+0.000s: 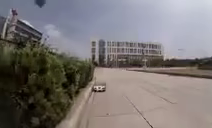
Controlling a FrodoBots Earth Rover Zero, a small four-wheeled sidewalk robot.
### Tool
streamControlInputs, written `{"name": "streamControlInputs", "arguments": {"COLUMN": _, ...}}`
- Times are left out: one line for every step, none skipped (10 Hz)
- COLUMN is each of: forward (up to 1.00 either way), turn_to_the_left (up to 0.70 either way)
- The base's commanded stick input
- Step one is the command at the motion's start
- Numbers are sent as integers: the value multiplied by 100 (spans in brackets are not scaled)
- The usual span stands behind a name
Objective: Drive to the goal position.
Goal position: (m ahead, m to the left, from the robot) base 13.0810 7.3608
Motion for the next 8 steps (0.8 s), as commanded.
{"name": "streamControlInputs", "arguments": {"forward": 70, "turn_to_the_left": -35}}
{"name": "streamControlInputs", "arguments": {"forward": 70, "turn_to_the_left": -35}}
{"name": "streamControlInputs", "arguments": {"forward": 70, "turn_to_the_left": -35}}
{"name": "streamControlInputs", "arguments": {"forward": 70, "turn_to_the_left": -35}}
{"name": "streamControlInputs", "arguments": {"forward": 70, "turn_to_the_left": -35}}
{"name": "streamControlInputs", "arguments": {"forward": 70, "turn_to_the_left": -35}}
{"name": "streamControlInputs", "arguments": {"forward": 70, "turn_to_the_left": -12}}
{"name": "streamControlInputs", "arguments": {"forward": 70, "turn_to_the_left": 0}}
